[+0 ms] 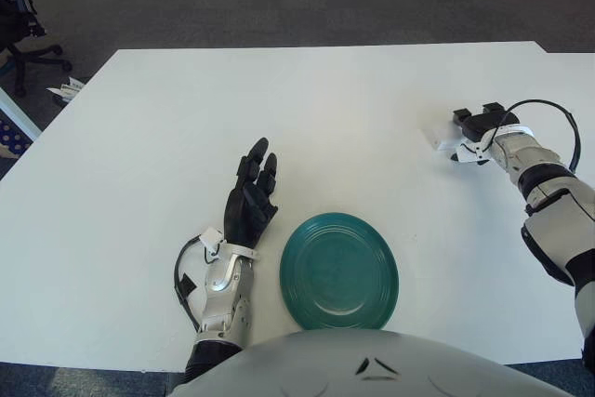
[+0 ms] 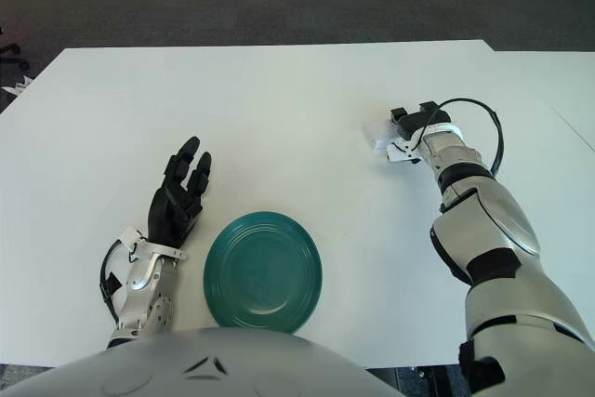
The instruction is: Put the charger into the plate.
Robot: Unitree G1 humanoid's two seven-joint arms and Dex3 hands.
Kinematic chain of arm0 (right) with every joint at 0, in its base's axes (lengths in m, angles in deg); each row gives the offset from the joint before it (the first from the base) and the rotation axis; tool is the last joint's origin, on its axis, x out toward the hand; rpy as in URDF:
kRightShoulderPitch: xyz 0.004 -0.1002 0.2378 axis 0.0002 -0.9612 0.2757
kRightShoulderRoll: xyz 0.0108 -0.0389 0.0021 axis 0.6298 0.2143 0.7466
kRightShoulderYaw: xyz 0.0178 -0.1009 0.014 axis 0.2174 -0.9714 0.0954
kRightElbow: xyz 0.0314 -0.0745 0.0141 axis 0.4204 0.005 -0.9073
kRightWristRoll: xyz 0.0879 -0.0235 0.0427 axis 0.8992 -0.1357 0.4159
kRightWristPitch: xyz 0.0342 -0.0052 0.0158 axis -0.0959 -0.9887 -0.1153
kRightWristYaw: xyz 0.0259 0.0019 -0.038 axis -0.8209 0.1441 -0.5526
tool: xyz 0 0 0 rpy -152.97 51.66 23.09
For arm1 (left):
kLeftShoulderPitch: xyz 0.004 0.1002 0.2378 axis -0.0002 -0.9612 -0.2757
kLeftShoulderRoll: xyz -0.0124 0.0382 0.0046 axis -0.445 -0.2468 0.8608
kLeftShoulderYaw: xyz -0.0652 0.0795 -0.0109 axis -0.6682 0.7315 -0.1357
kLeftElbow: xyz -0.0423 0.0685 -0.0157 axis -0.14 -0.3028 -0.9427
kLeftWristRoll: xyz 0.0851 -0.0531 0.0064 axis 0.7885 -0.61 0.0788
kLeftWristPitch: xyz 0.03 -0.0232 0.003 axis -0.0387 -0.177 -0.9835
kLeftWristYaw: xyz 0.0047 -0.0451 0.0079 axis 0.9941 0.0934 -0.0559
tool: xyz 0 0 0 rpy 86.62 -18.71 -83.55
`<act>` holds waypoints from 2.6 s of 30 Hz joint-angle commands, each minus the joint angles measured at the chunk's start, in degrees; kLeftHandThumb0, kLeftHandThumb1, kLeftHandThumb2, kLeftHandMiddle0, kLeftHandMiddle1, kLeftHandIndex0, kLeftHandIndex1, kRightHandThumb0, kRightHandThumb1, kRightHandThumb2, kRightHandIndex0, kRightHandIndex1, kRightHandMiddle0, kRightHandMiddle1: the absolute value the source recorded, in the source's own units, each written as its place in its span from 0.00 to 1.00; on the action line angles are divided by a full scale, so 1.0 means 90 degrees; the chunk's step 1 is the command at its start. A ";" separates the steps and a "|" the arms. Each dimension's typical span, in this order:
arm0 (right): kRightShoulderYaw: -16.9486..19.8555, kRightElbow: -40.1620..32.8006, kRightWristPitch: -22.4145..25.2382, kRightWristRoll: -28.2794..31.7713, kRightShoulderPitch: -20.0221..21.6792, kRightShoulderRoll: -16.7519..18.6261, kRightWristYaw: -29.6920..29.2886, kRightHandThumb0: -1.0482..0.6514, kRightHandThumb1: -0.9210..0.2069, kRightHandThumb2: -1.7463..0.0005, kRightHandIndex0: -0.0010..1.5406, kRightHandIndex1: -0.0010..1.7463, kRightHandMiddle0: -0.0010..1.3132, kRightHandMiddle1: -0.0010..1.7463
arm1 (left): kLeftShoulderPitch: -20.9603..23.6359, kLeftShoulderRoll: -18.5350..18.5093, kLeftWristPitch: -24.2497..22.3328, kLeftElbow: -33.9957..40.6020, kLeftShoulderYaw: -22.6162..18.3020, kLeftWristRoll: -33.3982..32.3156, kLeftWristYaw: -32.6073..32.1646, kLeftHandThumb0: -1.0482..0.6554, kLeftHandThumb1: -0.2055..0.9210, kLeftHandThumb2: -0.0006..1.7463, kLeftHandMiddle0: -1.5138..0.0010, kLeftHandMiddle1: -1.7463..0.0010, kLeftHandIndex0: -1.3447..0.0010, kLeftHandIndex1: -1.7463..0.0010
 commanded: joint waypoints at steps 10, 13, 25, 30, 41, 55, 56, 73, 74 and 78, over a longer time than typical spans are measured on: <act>0.0164 0.0053 0.0266 0.0205 -0.0288 0.0362 0.0099 0.11 0.00 0.60 0.15 0.69 0.00 0.56 | -0.0285 0.0335 -0.0119 -0.0249 -0.0008 -0.0138 -0.0051 0.02 1.00 0.65 0.89 1.00 1.00 0.74; 0.0173 0.0057 0.0297 0.0199 -0.0310 0.0398 0.0072 0.11 0.00 0.61 0.14 0.75 0.00 0.58 | -0.0270 0.0311 -0.0110 -0.0271 -0.0023 -0.0171 0.0017 0.02 1.00 0.65 0.90 1.00 1.00 0.75; 0.0122 0.0064 0.0310 0.0141 -0.0343 0.0437 -0.0081 0.10 0.00 0.62 0.12 0.87 0.00 0.61 | -0.0167 0.0298 -0.0062 -0.0443 -0.0100 -0.0203 0.0087 0.02 1.00 0.66 0.89 1.00 1.00 0.75; 0.0129 0.0081 0.0330 0.0151 -0.0343 0.0439 -0.0096 0.10 0.00 0.62 0.11 0.92 0.00 0.62 | -0.0154 0.0273 -0.0062 -0.0462 -0.0114 -0.0175 0.0090 0.02 1.00 0.66 0.89 1.00 1.00 0.75; 0.0265 -0.0053 0.0403 0.0265 -0.0006 0.0446 0.0091 0.07 0.00 0.59 0.12 0.52 0.00 0.49 | -0.0072 0.0225 -0.0010 -0.0620 -0.0167 -0.0147 0.0177 0.02 1.00 0.67 0.90 1.00 1.00 0.77; 0.0314 -0.0050 0.0416 0.0239 0.0168 0.0388 0.0102 0.03 0.00 0.53 0.17 0.10 0.00 0.35 | 0.0011 0.0192 0.0090 -0.0763 -0.0244 -0.0085 0.0275 0.02 1.00 0.67 0.88 0.99 1.00 0.74; 0.0310 -0.0061 0.0398 0.0232 0.0203 0.0370 0.0120 0.03 0.00 0.52 0.17 0.09 0.00 0.35 | 0.0016 0.0195 0.0094 -0.0773 -0.0248 -0.0083 0.0276 0.03 1.00 0.67 0.88 0.99 1.00 0.73; 0.0261 -0.0050 0.0414 0.0135 0.0650 0.0300 0.0522 0.00 0.00 0.50 0.15 0.03 0.00 0.30 | 0.0044 0.0216 0.0156 -0.0880 -0.0279 -0.0051 0.0295 0.03 1.00 0.67 0.88 1.00 1.00 0.74; 0.0249 -0.0046 0.0427 0.0125 0.0672 0.0298 0.0559 0.00 0.00 0.50 0.15 0.03 0.00 0.30 | 0.0050 0.0219 0.0160 -0.0893 -0.0288 -0.0062 0.0303 0.03 1.00 0.67 0.88 1.00 1.00 0.74; 0.0235 -0.0012 0.0504 0.0128 0.0756 0.0286 0.0703 0.00 0.00 0.51 0.15 0.03 0.00 0.29 | 0.0097 0.0223 0.0191 -0.1001 -0.0322 -0.0092 0.0357 0.03 1.00 0.67 0.87 1.00 1.00 0.72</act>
